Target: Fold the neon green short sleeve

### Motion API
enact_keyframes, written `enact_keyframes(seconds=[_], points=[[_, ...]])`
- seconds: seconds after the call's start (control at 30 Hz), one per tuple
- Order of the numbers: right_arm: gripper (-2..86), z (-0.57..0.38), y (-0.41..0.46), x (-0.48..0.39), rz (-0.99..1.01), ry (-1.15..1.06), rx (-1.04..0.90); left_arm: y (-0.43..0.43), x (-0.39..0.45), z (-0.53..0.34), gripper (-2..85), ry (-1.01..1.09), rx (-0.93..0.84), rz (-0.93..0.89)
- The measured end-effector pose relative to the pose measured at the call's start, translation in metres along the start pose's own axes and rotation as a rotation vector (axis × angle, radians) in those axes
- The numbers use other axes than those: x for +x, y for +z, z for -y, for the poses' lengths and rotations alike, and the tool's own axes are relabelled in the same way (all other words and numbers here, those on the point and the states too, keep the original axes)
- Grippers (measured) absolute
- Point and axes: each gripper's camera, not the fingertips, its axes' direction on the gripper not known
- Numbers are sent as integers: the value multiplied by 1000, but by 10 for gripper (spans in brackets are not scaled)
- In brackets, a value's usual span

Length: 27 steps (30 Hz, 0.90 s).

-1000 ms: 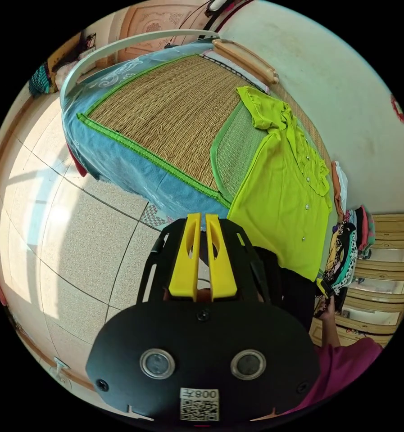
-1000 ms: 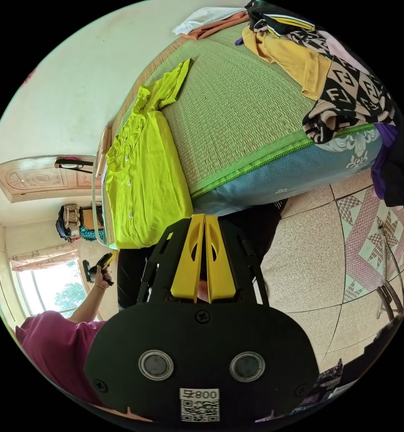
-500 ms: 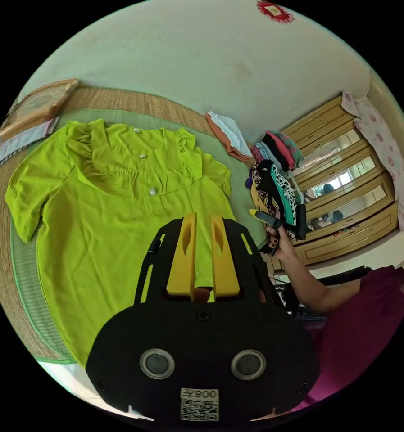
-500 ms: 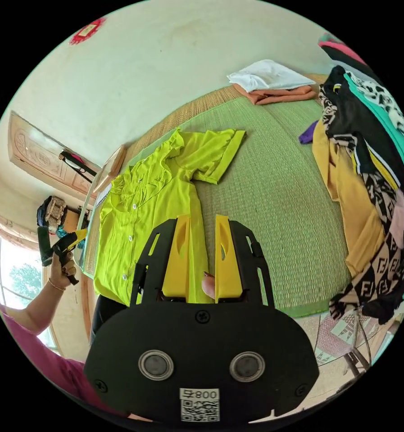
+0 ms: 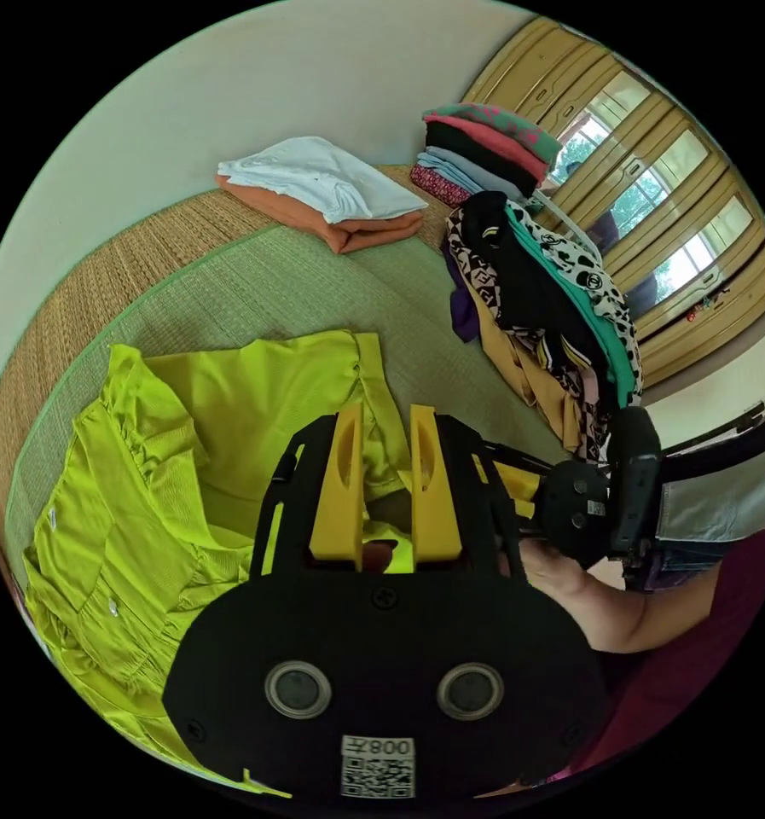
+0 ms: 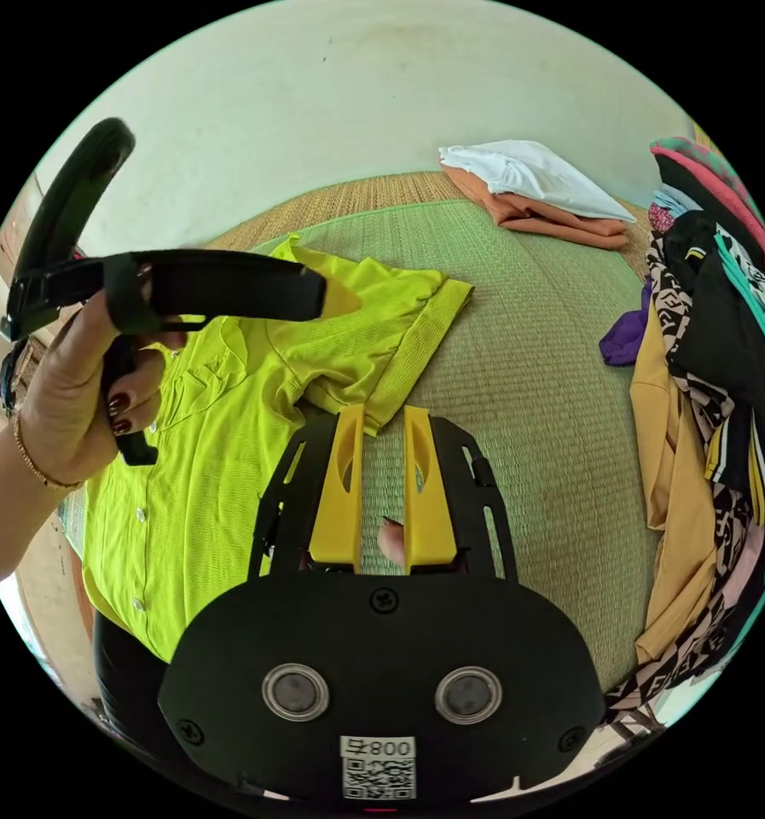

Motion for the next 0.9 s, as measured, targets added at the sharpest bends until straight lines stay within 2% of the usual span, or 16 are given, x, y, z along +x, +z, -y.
enact_keyframes(seconds=[0.2, 0.37, 0.67, 0.9], points=[[56, 5, 0, 6, 34, 39, 2, 63, 11, 80, 92, 69, -118, 133], [24, 8, -1, 19, 78, 83, 2, 80, 19, 116, 82, 147, -118, 220], [2, 18, 0, 39, 178, 96, -4, 90, -9, 165, 22, 55, -88, 173], [0, 21, -14, 56, 262, 98, 66, 60, -59, 184, 16, -81, 50, -9]])
